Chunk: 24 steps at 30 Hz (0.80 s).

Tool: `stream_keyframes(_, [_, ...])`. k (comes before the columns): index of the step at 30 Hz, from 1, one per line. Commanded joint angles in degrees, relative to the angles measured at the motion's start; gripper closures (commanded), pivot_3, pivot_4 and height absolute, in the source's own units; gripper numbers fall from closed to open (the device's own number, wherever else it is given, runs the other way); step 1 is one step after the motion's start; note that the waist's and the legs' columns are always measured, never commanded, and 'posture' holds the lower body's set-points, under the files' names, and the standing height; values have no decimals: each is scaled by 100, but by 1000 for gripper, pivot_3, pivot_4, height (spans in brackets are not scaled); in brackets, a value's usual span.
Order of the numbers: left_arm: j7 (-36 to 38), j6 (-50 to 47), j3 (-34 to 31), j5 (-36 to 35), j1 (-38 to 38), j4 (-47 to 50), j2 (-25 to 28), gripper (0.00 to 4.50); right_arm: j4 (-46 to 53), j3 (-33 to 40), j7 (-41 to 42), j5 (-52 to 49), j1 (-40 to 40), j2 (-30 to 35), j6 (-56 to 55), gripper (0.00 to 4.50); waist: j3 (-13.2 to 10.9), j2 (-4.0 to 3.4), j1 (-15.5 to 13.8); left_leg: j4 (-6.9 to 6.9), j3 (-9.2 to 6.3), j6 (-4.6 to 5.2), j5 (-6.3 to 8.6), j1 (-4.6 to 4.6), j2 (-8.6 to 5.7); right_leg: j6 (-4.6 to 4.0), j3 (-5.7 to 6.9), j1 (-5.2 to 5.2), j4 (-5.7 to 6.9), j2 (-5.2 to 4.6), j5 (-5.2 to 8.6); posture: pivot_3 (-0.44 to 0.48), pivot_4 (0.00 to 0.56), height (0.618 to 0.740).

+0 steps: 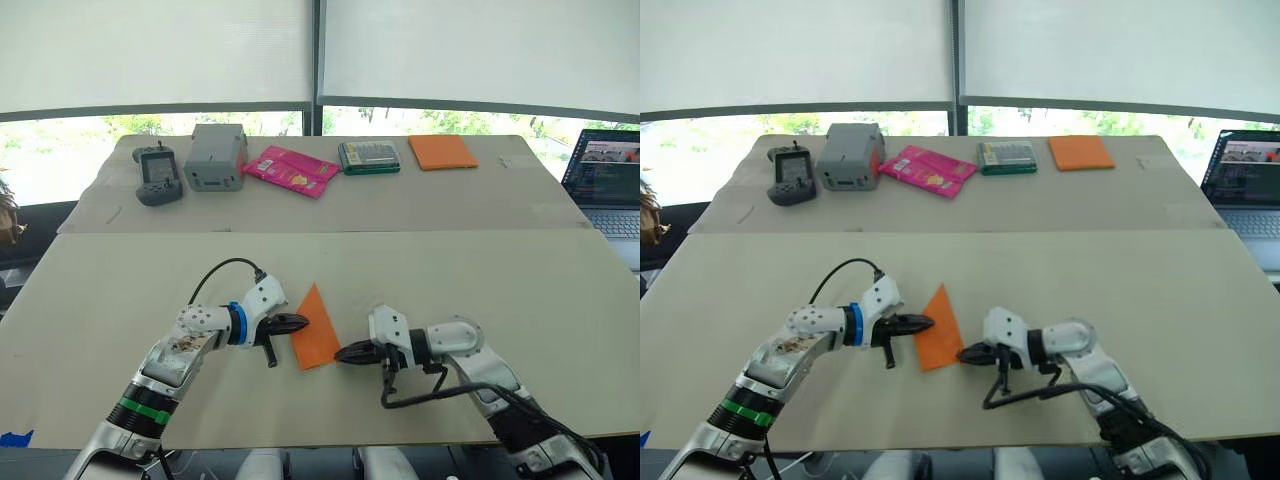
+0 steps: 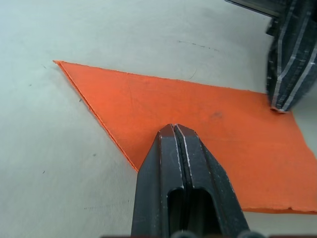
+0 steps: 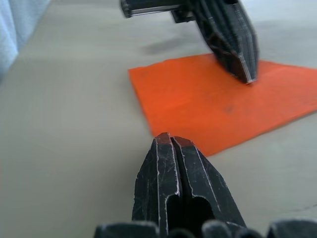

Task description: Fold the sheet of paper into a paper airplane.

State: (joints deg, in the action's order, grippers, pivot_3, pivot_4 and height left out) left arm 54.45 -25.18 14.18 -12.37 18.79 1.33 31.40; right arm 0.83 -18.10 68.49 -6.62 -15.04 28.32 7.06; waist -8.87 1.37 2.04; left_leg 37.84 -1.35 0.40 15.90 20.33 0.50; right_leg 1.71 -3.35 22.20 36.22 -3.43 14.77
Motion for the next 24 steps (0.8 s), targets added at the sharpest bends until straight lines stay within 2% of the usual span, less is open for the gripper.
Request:
stream_keyframes(1, [-61, -118, 111, 246, -58, -421, 82, 4500, 239, -13, -25, -142, 222, 182, 500, 4460, -1, 1, -6, 0, 0, 0, 0, 1, 0, 0, 0, 0, -1, 0, 0, 0, 150, 740])
stream_keyframes(10, [-55, -162, -8, 75, 100, -537, -87, 4500, 1076, 811, -495, -1175, -508, 118, 1738, 4460, -10, 1, -46, 2, 0, 0, -7, 5, -5, 4, -2, 6, 1, 4, -2, 0, 150, 740])
stream_keyframes(16, [-75, -144, -110, 8, 189, -591, -143, 4500, 698, 36, -1033, -351, -872, -58, 1813, 4460, -11, 2, -105, 2, -5, 0, -7, 30, -3, 3, 6, 26, 0, 7, -2, 0, 150, 740])
stream_keyframes(20, [-120, -195, -139, 3, 290, -626, -177, 4500, 436, -434, -1282, -30, -1068, -329, 2018, 4460, -11, 3, -119, 15, -4, -13, -16, 98, -23, 4, 1, 105, 31, -3, -6, 0, 150, 740])
stream_keyframes(24, [-167, -180, -176, -15, 366, -704, -263, 4500, 148, -805, -1518, 331, -1161, -492, 2412, 4460, -11, 3, -114, 19, -6, -16, -18, 96, -26, 4, -3, 113, 52, -4, -5, 0, 150, 740])
